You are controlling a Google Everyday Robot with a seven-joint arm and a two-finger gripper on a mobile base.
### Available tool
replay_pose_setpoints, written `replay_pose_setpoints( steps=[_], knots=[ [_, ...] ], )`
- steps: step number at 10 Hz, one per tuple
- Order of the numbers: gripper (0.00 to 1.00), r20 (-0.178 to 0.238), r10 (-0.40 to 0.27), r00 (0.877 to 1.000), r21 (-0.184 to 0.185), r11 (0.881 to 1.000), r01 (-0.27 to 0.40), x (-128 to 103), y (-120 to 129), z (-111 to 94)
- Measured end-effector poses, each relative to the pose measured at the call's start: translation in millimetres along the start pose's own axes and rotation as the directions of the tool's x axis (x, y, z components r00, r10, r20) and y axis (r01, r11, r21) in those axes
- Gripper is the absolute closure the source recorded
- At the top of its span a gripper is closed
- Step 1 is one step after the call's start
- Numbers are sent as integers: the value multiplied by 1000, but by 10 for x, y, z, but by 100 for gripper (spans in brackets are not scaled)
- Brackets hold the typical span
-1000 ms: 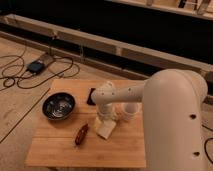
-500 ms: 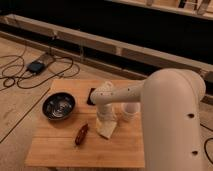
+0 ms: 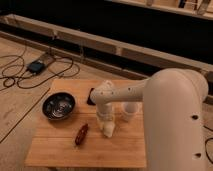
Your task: Place the white sponge in the ceramic bowl
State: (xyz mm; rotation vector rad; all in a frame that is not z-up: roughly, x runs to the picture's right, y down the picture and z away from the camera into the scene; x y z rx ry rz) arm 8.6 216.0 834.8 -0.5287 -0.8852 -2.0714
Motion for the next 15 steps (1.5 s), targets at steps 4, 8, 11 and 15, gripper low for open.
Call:
replay_pose_setpoints(
  steps=[4,8,11,15],
  knots=[
    [100,-27,-74,997,-27,997,74,88,-92,-285],
    [100,-73,-206,976,-90,976,199,474,-332,-785],
    [100,-96,-324,941,-139,941,310,944,-628,-1149],
    [100,-117,-478,871,-193,871,452,1674,-923,-1333]
  ],
)
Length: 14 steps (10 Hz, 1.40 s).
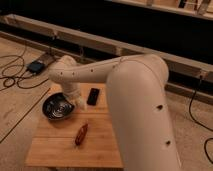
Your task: Place the white sponge in the ceramic bowl
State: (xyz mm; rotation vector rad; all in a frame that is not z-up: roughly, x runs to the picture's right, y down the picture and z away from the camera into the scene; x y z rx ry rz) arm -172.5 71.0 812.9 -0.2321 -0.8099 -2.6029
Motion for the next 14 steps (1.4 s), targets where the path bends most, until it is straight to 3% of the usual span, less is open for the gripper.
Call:
replay_pose_setpoints(
  steps=[2,5,8,13,14],
  knots=[
    [100,-21,-63,998,-2,998,62,283,38,49],
    [97,-44,-163,986,24,986,164,688,-74,186],
    [71,-57,-226,972,41,973,229,856,-156,278],
    [22,-137,-260,956,61,961,271,1036,-155,388],
    [20,-139,-261,955,68,960,272,1039,-166,406]
  ],
)
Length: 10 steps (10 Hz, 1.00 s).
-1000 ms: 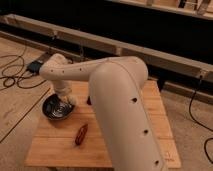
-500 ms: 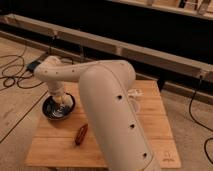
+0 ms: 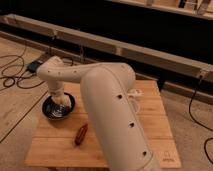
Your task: Place the white sponge in the ceramic bowl
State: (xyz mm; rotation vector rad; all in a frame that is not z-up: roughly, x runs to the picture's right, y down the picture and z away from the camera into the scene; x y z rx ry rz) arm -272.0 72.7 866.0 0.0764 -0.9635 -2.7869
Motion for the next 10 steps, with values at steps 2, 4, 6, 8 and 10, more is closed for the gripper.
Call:
replay_pose_setpoints(
  steps=[2,4,6,8,10],
  knots=[
    [20,-6,-6,1000,19,1000,6,20,-31,36],
    [20,-22,-18,1000,35,999,18,68,-61,30],
    [20,-46,-25,999,53,998,28,120,-94,-14],
    [20,-65,-32,997,59,998,36,132,-102,-102],
    [20,-70,-36,997,36,999,39,62,-45,-252]
  ],
)
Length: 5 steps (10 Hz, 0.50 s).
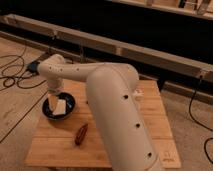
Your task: Place the white sponge in the ceramic bowl
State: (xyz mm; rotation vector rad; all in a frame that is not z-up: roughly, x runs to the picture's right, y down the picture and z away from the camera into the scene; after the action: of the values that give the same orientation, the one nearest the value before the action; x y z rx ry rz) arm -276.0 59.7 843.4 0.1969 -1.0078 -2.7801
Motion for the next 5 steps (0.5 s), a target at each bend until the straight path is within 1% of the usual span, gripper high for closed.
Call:
replay_pose_setpoints(
  steps=[1,2,3,5],
  knots=[
    [20,13,1,1000,-36,999,-1,-130,83,-133],
    [20,21,6,1000,-65,998,-4,-241,148,-243],
    [20,25,10,1000,-87,996,-8,-344,187,-359],
    [20,22,14,1000,-113,994,-11,-491,190,-544]
  ],
)
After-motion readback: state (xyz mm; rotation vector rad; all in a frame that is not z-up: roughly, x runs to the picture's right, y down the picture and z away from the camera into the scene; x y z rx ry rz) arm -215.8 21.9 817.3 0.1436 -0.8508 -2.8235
